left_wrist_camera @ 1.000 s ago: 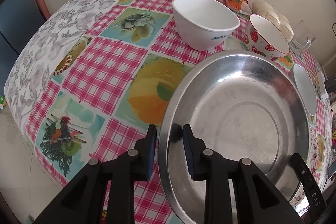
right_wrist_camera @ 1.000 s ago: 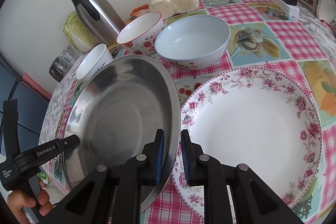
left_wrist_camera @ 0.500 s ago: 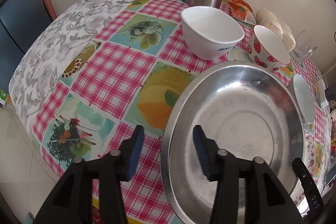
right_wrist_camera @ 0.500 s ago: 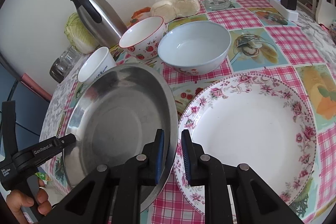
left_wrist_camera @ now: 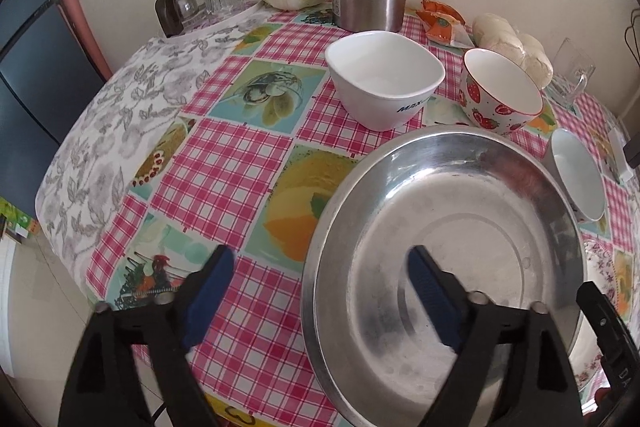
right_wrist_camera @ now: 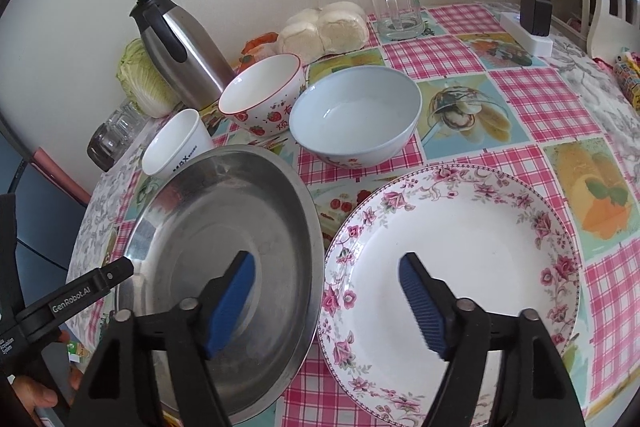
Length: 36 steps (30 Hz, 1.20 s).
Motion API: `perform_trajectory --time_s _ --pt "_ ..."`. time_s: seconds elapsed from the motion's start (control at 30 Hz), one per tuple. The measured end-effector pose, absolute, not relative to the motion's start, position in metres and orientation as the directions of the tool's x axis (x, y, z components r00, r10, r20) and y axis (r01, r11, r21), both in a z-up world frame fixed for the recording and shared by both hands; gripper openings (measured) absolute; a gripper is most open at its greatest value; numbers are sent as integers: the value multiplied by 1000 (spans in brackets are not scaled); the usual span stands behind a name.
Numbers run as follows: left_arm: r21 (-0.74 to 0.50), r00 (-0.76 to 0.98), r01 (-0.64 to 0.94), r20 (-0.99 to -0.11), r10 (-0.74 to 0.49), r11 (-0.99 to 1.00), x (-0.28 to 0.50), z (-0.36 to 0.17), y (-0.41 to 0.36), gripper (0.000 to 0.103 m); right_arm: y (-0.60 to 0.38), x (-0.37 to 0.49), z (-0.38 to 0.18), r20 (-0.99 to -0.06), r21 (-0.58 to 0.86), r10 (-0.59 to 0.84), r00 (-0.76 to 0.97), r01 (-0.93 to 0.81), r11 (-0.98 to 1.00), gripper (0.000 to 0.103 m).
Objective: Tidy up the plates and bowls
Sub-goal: 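Move both open tools toward the floral-rimmed white plate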
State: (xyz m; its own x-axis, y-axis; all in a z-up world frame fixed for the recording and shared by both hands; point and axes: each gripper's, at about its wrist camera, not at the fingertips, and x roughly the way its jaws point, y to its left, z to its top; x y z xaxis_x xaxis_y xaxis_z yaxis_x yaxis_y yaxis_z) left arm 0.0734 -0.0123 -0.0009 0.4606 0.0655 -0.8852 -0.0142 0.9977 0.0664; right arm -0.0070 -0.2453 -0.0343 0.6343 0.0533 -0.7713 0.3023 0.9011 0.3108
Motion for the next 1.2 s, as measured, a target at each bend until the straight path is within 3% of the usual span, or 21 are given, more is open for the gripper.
perform_trajectory --time_s 0.17,0.77,1.2 --pt "110 472 9 -877 93 994 72 -2 -17 100 -244 -6 -33 -761 301 48 647 286 909 103" --pt "148 584 29 -805 103 989 66 11 -23 101 -240 -11 -19 -702 248 -16 712 266 932 103" --pt "77 626 41 -779 35 996 59 21 -35 101 -255 -22 -5 -657 223 -73 751 286 932 103"
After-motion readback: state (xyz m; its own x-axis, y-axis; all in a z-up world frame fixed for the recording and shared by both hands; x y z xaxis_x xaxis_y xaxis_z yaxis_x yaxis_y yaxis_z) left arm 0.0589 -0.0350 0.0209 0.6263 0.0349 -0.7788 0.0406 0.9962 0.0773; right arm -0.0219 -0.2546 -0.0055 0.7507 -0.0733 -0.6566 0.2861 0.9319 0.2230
